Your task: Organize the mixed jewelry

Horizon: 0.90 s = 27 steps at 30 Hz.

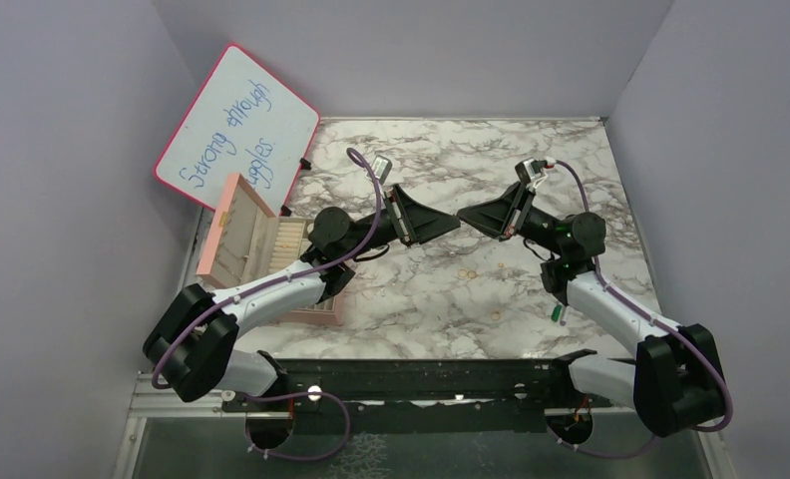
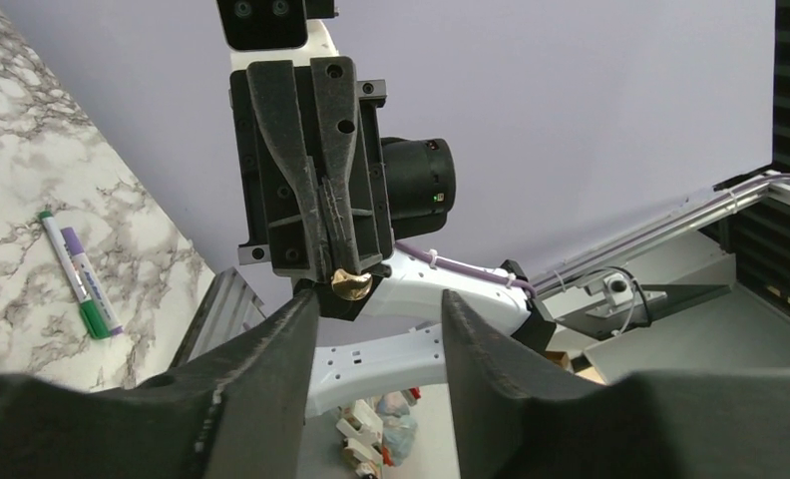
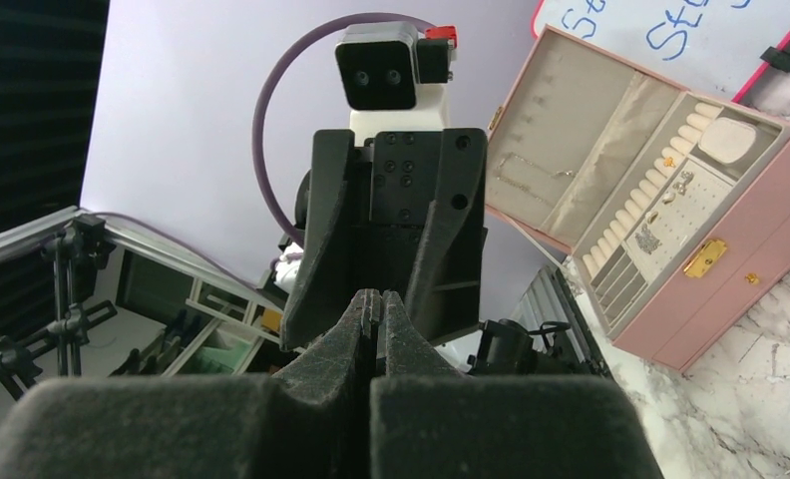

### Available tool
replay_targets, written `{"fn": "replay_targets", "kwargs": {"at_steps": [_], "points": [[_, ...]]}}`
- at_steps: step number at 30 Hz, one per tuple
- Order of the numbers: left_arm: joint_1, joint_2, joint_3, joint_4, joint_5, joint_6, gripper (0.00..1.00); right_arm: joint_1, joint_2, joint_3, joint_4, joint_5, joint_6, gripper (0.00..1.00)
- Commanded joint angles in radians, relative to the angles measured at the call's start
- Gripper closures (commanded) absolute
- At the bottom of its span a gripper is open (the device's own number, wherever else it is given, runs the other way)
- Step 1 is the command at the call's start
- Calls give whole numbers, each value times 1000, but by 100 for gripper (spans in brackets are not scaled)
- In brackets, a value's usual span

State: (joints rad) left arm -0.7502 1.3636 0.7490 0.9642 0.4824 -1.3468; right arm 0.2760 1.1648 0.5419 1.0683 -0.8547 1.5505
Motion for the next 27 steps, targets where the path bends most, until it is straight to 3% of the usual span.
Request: {"fn": "replay_targets", "kwargs": {"at_steps": [1, 13, 27], "points": [[-5, 0, 2, -5, -13, 18, 46, 6, -17, -2, 12, -27, -30, 99], [-3, -16, -15, -12, 10, -104, 41, 7, -8, 76, 29, -151, -273, 99], [-3, -34, -27, -6, 30, -167, 49, 8, -39, 89, 72, -200, -400, 99]]}}
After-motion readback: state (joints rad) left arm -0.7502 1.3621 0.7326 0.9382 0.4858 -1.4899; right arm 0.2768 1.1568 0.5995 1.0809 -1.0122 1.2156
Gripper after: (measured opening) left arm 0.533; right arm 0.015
